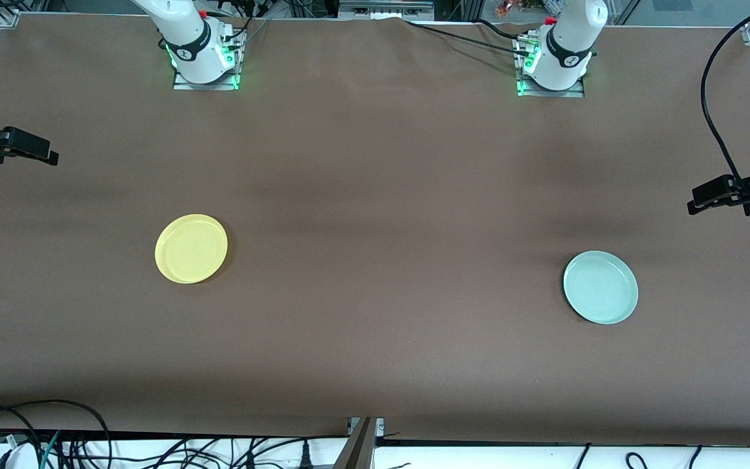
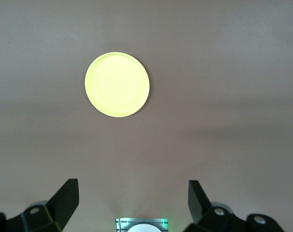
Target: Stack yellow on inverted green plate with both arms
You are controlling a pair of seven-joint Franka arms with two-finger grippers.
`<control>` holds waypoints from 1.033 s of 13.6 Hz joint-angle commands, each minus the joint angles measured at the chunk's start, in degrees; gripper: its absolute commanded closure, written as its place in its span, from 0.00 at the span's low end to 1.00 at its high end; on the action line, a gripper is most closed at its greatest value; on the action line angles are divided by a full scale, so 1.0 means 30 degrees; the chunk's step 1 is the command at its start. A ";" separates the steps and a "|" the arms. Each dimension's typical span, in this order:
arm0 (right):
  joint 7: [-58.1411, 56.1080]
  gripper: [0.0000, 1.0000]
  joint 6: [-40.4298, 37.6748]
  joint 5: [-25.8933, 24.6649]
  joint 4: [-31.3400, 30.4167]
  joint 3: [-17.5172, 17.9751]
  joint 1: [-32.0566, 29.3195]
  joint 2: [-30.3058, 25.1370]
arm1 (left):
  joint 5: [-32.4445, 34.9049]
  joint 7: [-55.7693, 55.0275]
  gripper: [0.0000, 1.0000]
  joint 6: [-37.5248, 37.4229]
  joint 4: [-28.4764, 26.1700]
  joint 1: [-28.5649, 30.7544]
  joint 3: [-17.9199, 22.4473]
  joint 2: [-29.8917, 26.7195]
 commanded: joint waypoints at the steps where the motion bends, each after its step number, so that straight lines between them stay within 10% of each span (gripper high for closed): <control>1: -0.0035 0.00 -0.0441 -0.0068 -0.0250 0.0265 -0.0096 -0.0859 | -0.0258 0.0477 0.00 0.0254 -0.0482 0.0199 -0.0005 -0.0403; 14: -0.0241 0.00 -0.0648 -0.0451 -0.0107 0.0266 -0.0009 -0.0336 | -0.0346 0.0539 0.00 0.0463 -0.0021 0.0085 0.0054 -0.0115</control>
